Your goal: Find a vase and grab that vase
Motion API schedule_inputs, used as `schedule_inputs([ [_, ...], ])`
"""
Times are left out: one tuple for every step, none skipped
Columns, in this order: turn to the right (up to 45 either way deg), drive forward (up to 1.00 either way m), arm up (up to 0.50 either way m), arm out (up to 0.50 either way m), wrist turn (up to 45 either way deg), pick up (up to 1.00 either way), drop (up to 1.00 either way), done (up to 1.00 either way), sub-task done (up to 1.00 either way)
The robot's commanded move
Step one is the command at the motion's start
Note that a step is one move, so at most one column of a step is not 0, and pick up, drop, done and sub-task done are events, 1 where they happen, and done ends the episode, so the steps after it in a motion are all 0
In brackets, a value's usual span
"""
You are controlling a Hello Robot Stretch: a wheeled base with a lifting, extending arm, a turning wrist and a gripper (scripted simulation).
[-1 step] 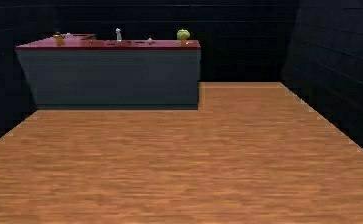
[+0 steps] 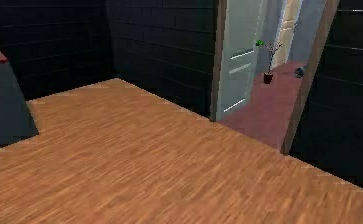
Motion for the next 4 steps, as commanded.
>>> schedule_inputs([
  [18.0, 0.00, 0.00, 0.00, 0.0, 0.00, 0.00, 0.00, 0.00],
  [0.0, 1.00, 0.00, 0.00, 0.0, 0.00, 0.00, 0.00, 0.00],
  [0.0, 1.00, 0.00, 0.00, 0.0, 0.00, 0.00, 0.00, 0.00],
  [24.0, 0.00, 0.00, 0.00, 0.0, 0.00, 0.00, 0.00, 0.00],
])
